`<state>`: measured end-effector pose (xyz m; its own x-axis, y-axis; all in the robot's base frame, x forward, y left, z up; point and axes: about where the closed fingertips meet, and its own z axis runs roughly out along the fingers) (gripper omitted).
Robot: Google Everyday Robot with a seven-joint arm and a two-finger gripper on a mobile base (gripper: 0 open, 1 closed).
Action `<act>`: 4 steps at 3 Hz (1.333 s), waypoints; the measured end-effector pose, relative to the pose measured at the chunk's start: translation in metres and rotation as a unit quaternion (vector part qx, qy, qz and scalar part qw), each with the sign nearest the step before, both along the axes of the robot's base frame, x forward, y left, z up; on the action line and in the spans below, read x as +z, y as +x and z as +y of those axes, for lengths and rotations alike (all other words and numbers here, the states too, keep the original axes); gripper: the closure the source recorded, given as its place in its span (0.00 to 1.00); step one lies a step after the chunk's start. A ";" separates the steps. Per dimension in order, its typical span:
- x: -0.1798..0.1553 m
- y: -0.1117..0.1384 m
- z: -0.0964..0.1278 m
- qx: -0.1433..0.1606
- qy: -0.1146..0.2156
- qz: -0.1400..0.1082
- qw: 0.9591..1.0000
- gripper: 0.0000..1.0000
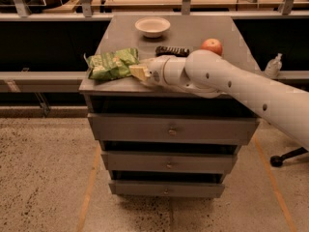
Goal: Move green jalapeno chip bag near apple
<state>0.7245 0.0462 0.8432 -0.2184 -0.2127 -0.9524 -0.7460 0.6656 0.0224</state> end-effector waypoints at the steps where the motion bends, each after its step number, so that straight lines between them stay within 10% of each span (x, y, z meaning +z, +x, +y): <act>1: 0.017 -0.010 -0.029 -0.028 -0.001 -0.012 1.000 1.00; 4: 0.058 -0.069 -0.136 -0.176 -0.050 -0.042 0.982 1.00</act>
Offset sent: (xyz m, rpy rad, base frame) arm -0.0586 -0.1174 0.0766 -0.0784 -0.1327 -0.2864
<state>0.6559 -0.0900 0.9008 -0.2175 -0.2322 -0.9480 -0.4664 0.8780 -0.1081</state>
